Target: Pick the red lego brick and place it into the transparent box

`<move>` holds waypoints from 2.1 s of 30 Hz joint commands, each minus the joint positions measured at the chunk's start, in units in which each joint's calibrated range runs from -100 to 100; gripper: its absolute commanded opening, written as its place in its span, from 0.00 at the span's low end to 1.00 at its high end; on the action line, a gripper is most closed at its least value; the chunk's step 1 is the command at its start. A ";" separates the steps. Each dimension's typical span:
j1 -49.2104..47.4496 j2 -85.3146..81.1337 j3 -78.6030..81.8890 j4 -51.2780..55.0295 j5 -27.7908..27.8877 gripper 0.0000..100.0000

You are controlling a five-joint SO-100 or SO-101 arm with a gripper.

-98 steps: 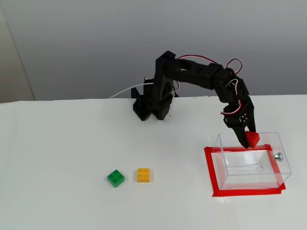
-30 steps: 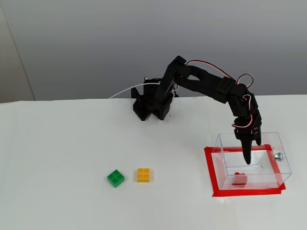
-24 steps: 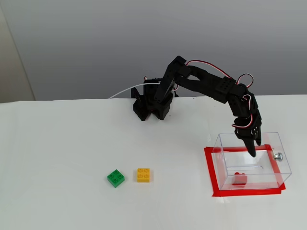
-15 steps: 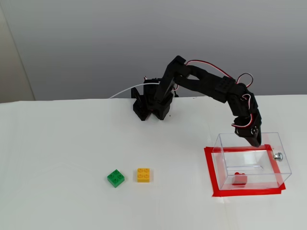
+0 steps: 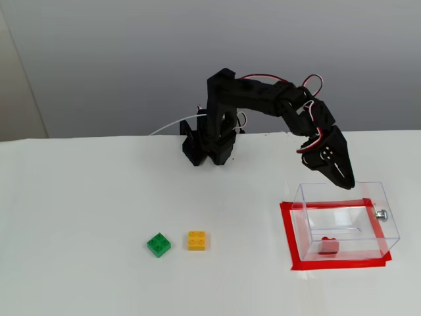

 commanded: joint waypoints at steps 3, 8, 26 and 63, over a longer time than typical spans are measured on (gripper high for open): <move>5.84 -9.79 -1.52 0.16 -0.23 0.01; 12.42 -15.98 -1.52 0.24 -0.23 0.01; 37.04 -36.43 16.38 0.16 -5.91 0.01; 47.98 -91.16 90.52 -0.71 -5.81 0.01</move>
